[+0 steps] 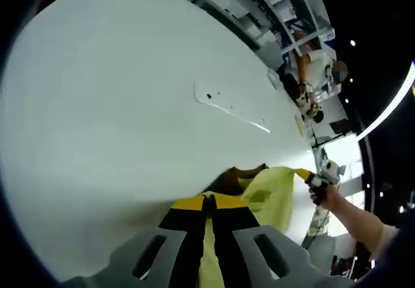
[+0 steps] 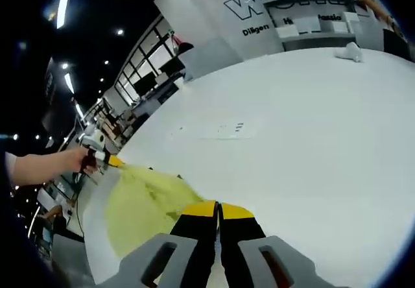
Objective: Fold the garment on the visible template until the final outline fits inside the template.
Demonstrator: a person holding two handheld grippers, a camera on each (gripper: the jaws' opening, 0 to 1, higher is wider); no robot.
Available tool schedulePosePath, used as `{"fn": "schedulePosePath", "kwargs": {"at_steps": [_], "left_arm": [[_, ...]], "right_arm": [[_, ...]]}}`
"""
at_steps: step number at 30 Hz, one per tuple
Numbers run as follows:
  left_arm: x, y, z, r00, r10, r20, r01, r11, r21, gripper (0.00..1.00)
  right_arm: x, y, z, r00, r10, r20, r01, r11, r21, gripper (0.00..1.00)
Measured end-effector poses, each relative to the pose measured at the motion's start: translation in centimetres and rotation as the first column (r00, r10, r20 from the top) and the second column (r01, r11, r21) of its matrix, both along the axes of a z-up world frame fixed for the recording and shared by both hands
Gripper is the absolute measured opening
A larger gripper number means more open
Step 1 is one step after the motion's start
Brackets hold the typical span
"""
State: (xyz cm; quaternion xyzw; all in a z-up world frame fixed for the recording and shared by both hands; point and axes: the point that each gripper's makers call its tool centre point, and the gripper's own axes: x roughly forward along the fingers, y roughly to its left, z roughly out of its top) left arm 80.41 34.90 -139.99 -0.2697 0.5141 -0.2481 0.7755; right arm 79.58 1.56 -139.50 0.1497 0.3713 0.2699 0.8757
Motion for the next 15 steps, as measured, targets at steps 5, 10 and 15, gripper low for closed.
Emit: {"fn": "schedulePosePath", "kwargs": {"at_steps": [5, 10, 15], "left_arm": [[1.3, 0.7, 0.4, 0.997, 0.031, 0.067, -0.034, 0.999, 0.034, 0.04], [2.5, 2.3, 0.5, 0.991, 0.068, 0.117, -0.079, 0.993, 0.086, 0.13], [2.0, 0.8, 1.3, 0.986, -0.032, 0.164, 0.020, 0.997, 0.073, 0.11]], "right_arm": [[1.1, -1.2, -0.5, 0.998, -0.059, 0.025, 0.061, 0.995, -0.076, 0.00], [1.1, -1.4, -0.1, 0.997, -0.051, 0.051, 0.056, 0.993, -0.102, 0.04], [0.4, -0.7, -0.3, 0.997, 0.041, 0.068, -0.031, 0.989, -0.145, 0.03]]}}
